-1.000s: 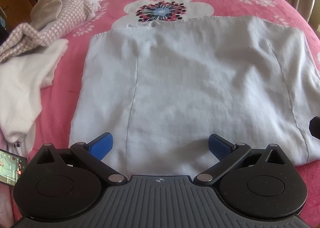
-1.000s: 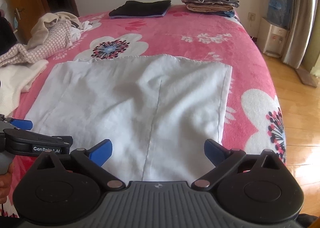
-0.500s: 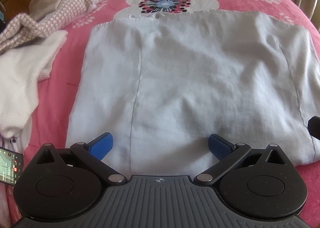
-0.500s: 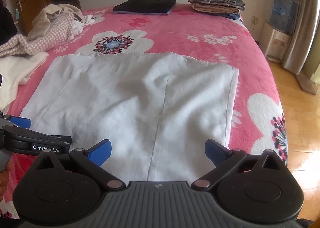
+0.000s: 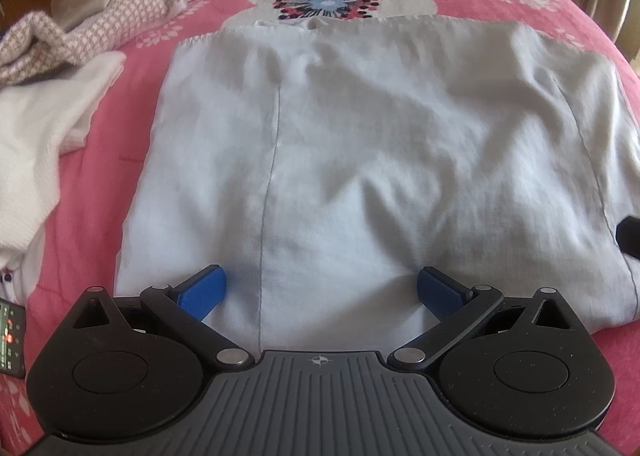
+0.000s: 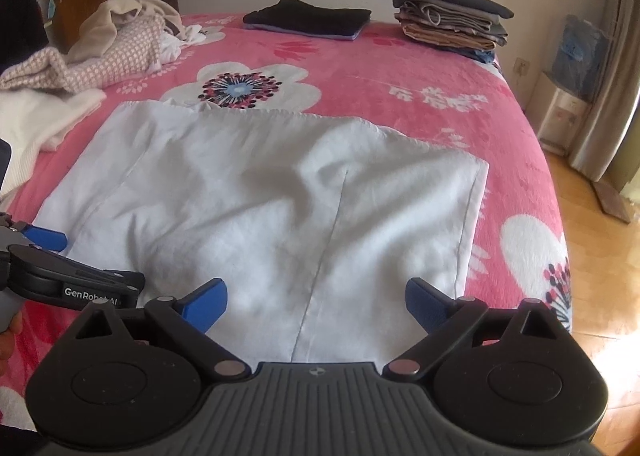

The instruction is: Fold clothes

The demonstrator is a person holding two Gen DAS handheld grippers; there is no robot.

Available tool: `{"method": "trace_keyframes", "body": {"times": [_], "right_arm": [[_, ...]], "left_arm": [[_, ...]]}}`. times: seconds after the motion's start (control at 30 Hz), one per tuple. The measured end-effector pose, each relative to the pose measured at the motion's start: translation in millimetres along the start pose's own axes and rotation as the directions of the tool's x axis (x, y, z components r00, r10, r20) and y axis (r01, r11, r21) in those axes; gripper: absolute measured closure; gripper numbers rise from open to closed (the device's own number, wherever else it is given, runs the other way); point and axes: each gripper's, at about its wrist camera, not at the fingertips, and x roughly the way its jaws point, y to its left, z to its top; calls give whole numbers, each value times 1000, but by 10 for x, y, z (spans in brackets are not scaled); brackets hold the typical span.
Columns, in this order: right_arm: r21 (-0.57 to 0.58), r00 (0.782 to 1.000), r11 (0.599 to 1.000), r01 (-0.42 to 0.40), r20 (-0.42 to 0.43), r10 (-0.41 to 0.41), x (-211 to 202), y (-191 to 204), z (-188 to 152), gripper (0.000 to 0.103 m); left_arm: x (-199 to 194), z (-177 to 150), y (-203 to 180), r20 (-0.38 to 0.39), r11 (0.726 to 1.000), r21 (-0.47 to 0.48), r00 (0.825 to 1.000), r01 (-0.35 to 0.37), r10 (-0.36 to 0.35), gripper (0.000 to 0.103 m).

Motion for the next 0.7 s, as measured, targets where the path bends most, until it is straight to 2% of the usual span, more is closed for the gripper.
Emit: {"method": "trace_keyframes", "body": {"times": [0.1, 0.13, 0.37, 0.7], "right_arm": [[-11, 1000, 1000, -1, 4, 1, -3, 15, -1, 11], [-15, 1000, 1000, -1, 5, 1, -3, 18, -2, 16], [0, 1000, 1000, -4, -2, 4, 1, -17, -36, 28], [-1, 999, 999, -39, 1, 39, 4, -31, -78, 36]], "left_arm": [[-1, -6, -11, 13, 1000, 25, 1000, -3, 3, 0], [-3, -6, -14, 14, 1000, 29, 1000, -5, 4, 0], [-7, -18, -7, 20, 1000, 27, 1000, -3, 3, 0], [-4, -22, 35, 10, 1000, -9, 1000, 17, -17, 0]]}}
